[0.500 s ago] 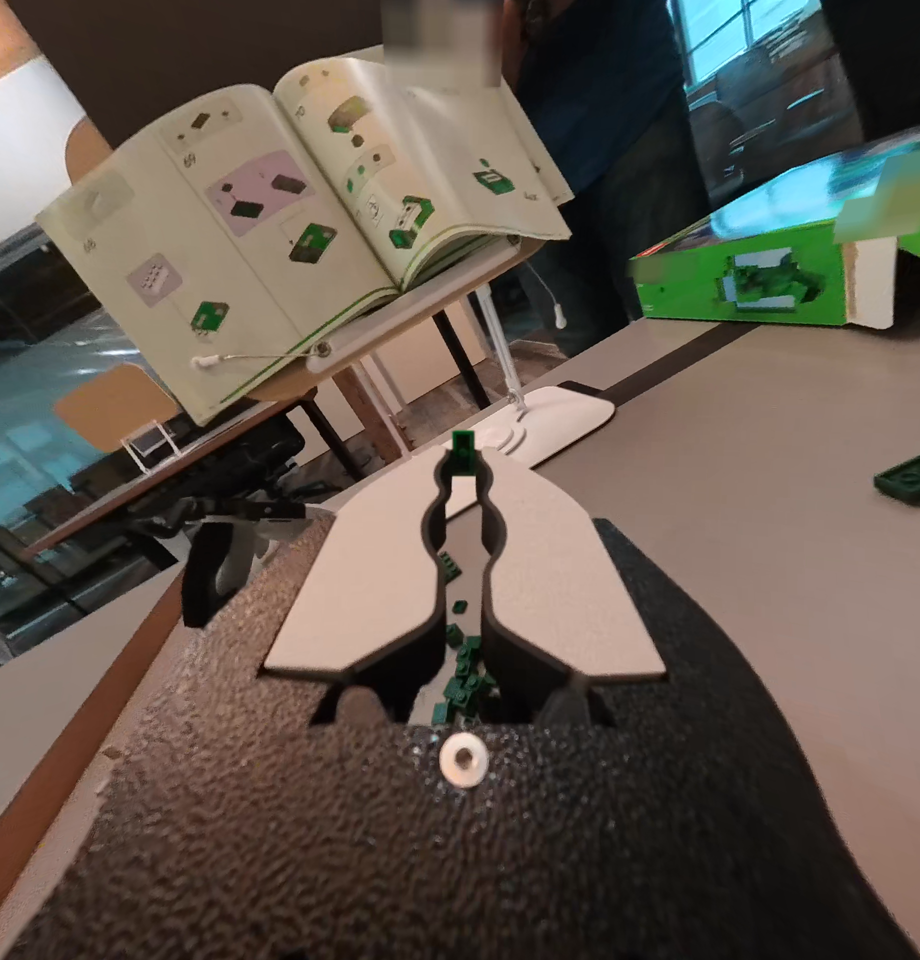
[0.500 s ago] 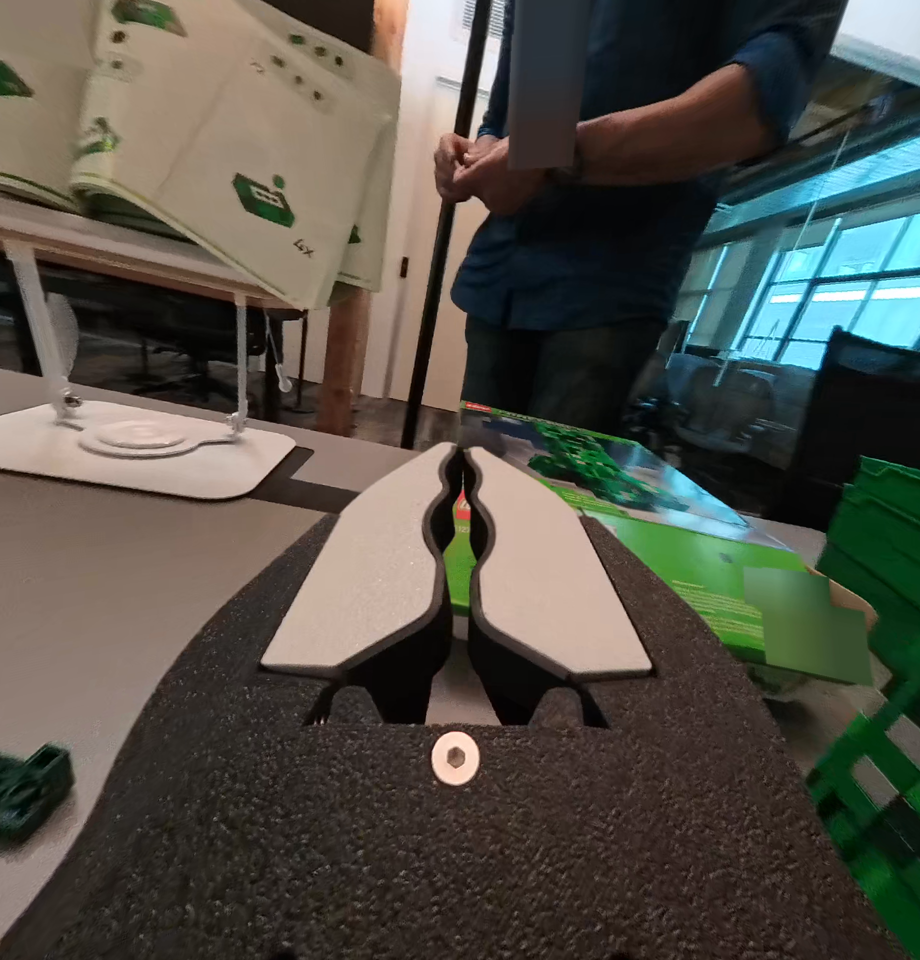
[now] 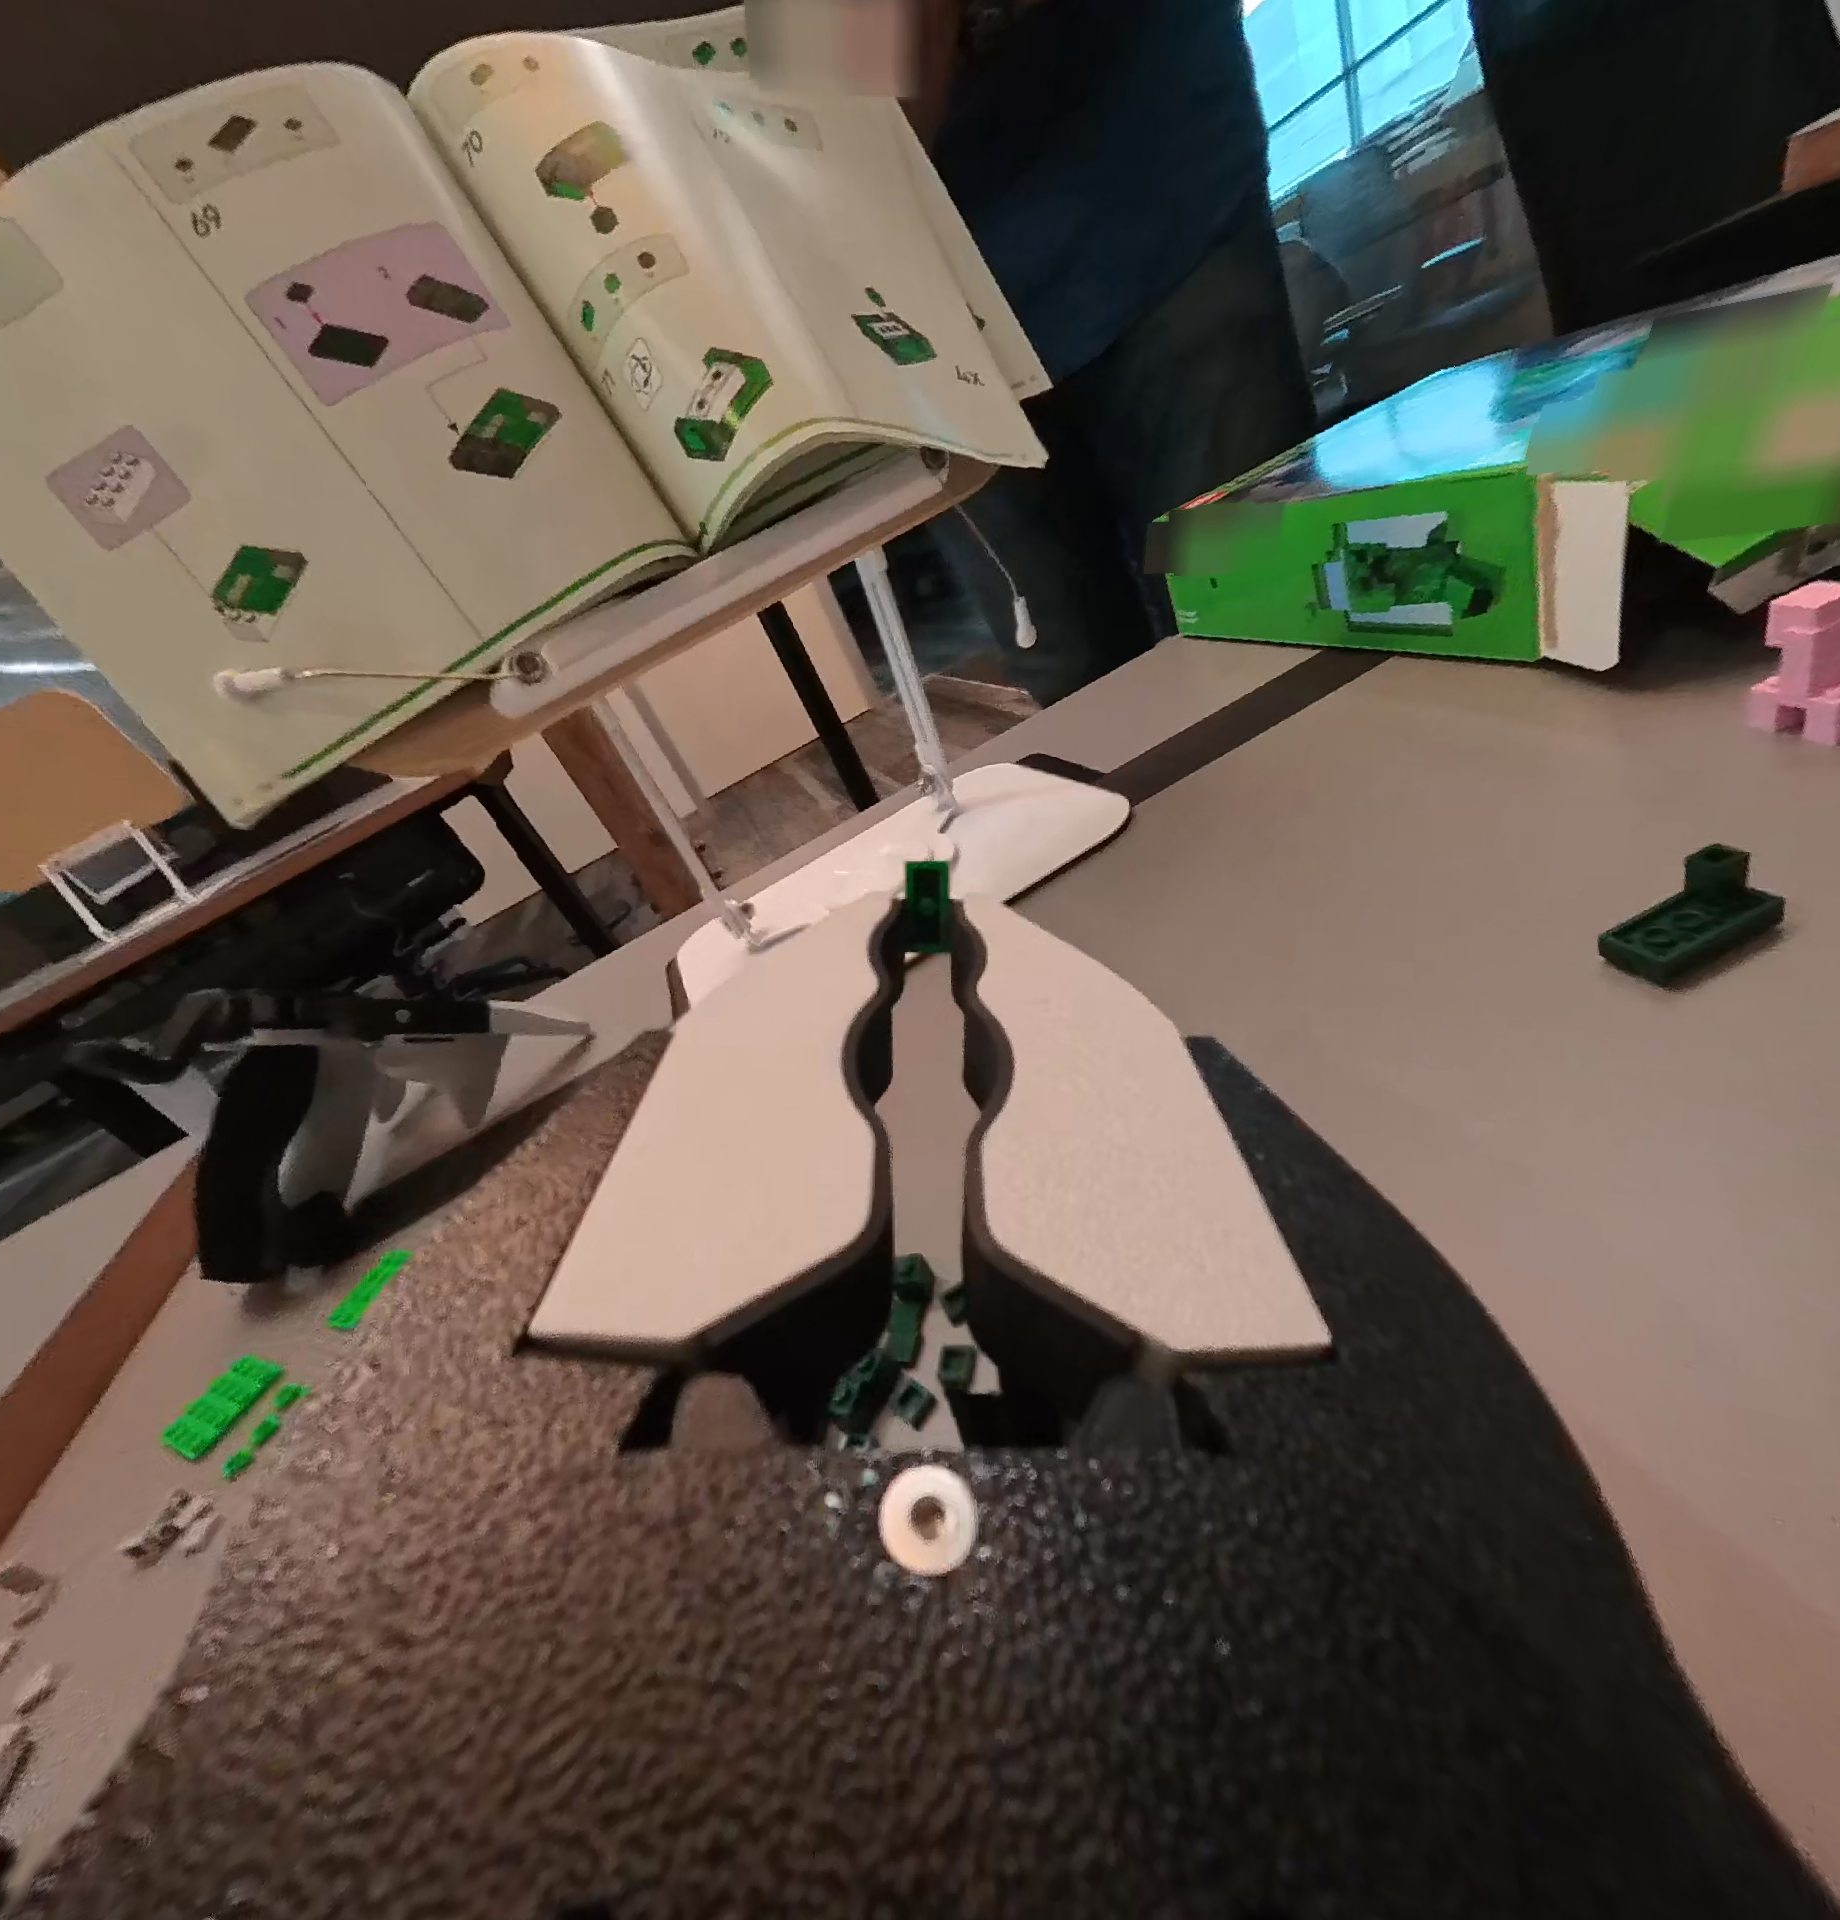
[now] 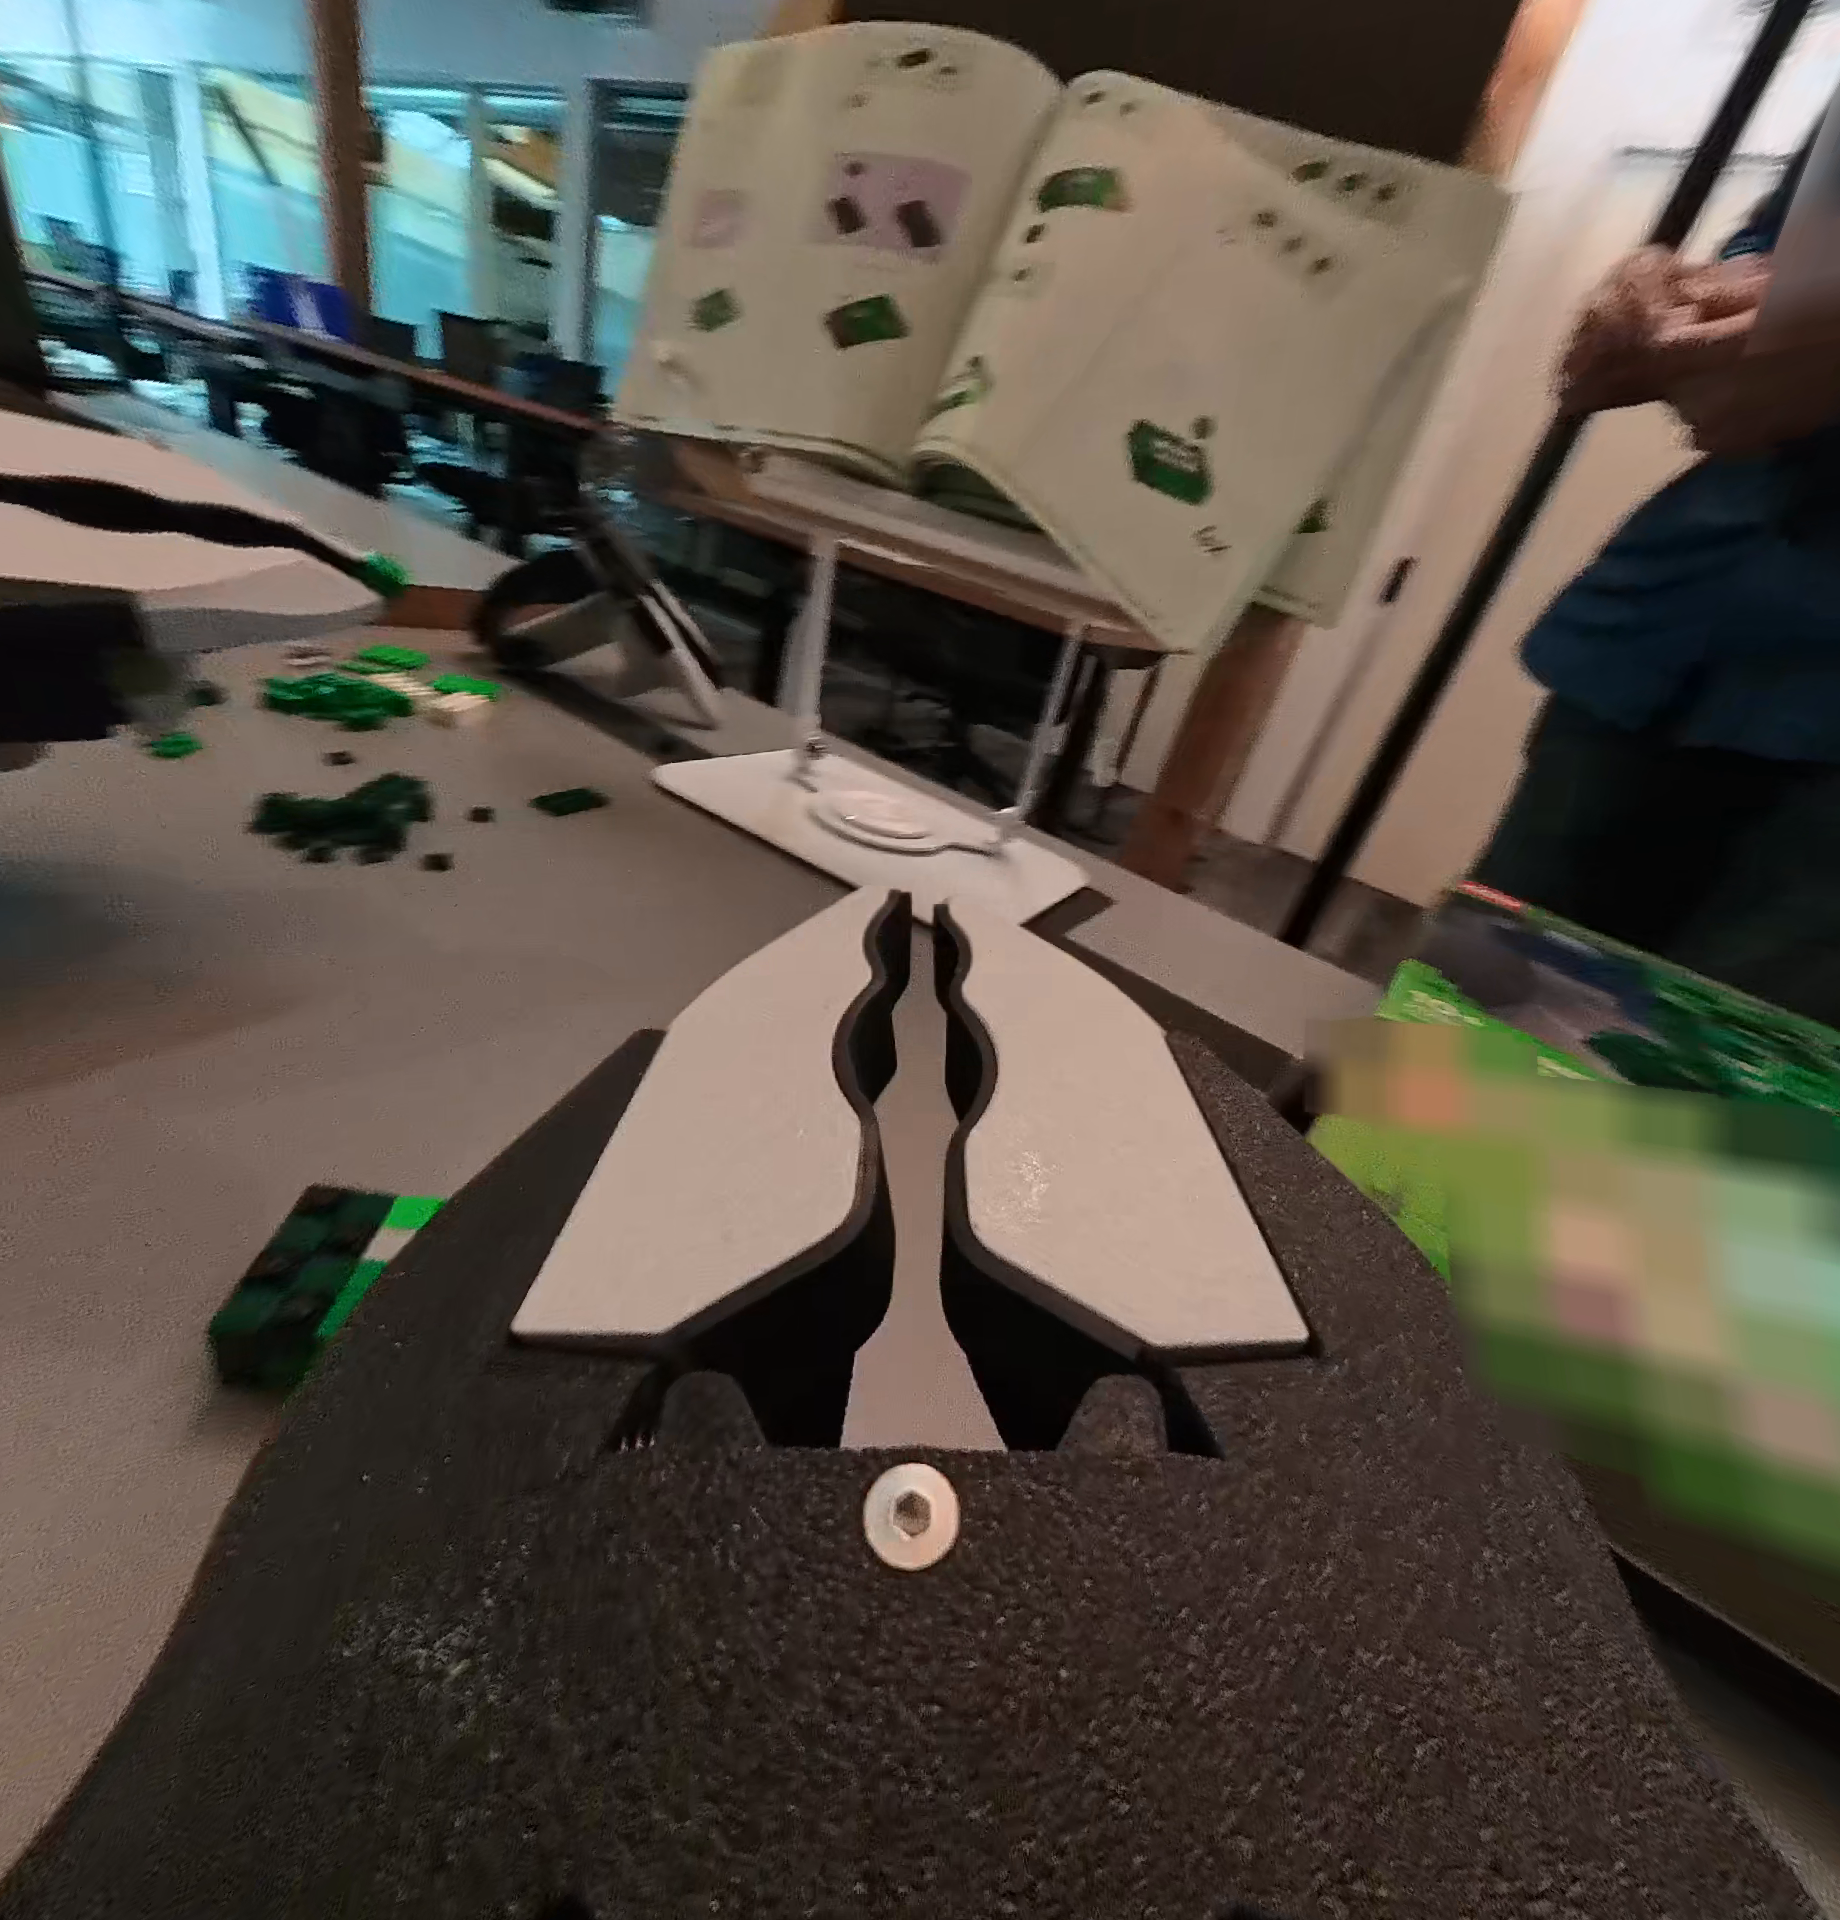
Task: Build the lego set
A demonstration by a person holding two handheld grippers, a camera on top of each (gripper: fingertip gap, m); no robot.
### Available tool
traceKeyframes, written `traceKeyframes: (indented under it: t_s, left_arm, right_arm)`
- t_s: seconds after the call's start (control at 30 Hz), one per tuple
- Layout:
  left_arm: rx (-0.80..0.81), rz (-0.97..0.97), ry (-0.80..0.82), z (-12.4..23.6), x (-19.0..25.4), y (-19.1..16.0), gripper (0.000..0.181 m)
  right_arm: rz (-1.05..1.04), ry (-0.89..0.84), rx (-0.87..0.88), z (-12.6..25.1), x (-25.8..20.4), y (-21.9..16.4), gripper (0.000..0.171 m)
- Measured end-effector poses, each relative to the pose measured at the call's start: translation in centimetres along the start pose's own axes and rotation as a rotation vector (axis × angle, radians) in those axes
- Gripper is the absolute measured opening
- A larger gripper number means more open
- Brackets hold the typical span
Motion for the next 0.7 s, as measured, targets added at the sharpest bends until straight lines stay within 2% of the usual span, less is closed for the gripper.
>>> traceKeyframes:
  t_s: [0.1, 0.3, 0.53, 0.7]
  left_arm:
    - [0.004, 0.070, -0.010, 0.0, -0.3, -0.3, 0.008]
    - [0.008, 0.176, 0.002, 0.3, -1.3, -0.8, 0.008]
    - [0.009, 0.234, -0.014, 0.5, -1.5, -1.1, 0.008]
    - [0.002, 0.221, -0.016, 0.4, -1.3, -1.2, 0.008]
  right_arm:
    - [-0.051, 0.130, -0.039, -0.3, -0.4, -0.3, 0.004]
    - [-0.178, 0.282, -0.149, -1.1, -0.5, -1.1, 0.012]
    - [-0.192, 0.344, -0.210, -1.7, -1.1, -1.5, 0.014]
    - [-0.243, 0.318, -0.121, -1.6, -0.4, -0.9, 0.013]
Point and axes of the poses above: each gripper's, where its closed fingertips meet, z back along the fingers, y out of its top, x = y × z across the jaws, the point moved 4 cm from there along z, back along the fingers, and after that the axes turned 6 degrees about -z, right-handed, at the moved point
